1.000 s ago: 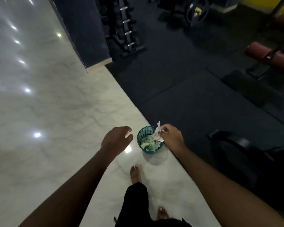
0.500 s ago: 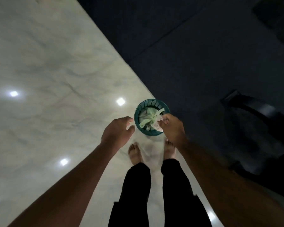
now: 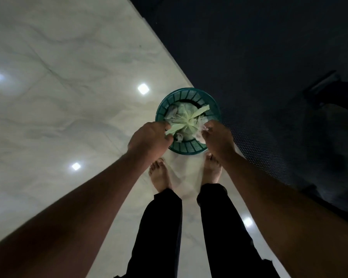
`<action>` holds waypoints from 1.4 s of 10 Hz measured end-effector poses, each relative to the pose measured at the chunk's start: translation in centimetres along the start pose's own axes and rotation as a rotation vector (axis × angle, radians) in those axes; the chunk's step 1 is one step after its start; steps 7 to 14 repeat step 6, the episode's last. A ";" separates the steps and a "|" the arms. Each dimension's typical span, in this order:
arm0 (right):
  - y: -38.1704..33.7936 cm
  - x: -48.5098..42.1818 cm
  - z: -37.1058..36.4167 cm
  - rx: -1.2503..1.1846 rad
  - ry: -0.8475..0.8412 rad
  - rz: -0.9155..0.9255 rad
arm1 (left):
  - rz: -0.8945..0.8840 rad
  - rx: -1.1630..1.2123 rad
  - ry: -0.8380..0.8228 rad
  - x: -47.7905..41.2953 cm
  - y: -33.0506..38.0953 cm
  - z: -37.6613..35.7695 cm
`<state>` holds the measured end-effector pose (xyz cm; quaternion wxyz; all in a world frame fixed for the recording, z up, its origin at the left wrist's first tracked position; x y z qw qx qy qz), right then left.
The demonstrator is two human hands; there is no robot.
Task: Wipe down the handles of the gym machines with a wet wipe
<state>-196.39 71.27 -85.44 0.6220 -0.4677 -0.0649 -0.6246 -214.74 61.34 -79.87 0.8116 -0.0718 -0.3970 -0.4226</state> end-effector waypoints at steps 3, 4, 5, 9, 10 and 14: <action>2.7 -3.4 -0.2 -0.001 0.034 -0.055 | -0.019 -0.009 -0.039 -4.1 1.5 -2.4; 2.6 -2.6 0.4 -0.007 0.025 -0.041 | -0.017 -0.006 -0.049 -3.5 1.7 -1.9; 1.4 -0.6 2.2 -0.004 -0.002 -0.037 | -0.007 0.008 -0.042 -1.0 2.2 0.2; 0.6 0.6 3.8 0.001 -0.001 -0.042 | -0.002 0.029 -0.006 0.3 2.5 2.1; 0.6 0.6 3.8 0.001 -0.001 -0.042 | -0.002 0.029 -0.006 0.3 2.5 2.1; 0.6 0.6 3.8 0.001 -0.001 -0.042 | -0.002 0.029 -0.006 0.3 2.5 2.1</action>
Point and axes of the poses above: each hand's wrist, its own x-axis away from the middle knuckle, its own z-axis out of the back of the hand, y = z × x, the point moved 6 cm from there along -x, towards the middle knuckle, and after that the axes turned 12 degrees about -x, right-handed, at the moved point
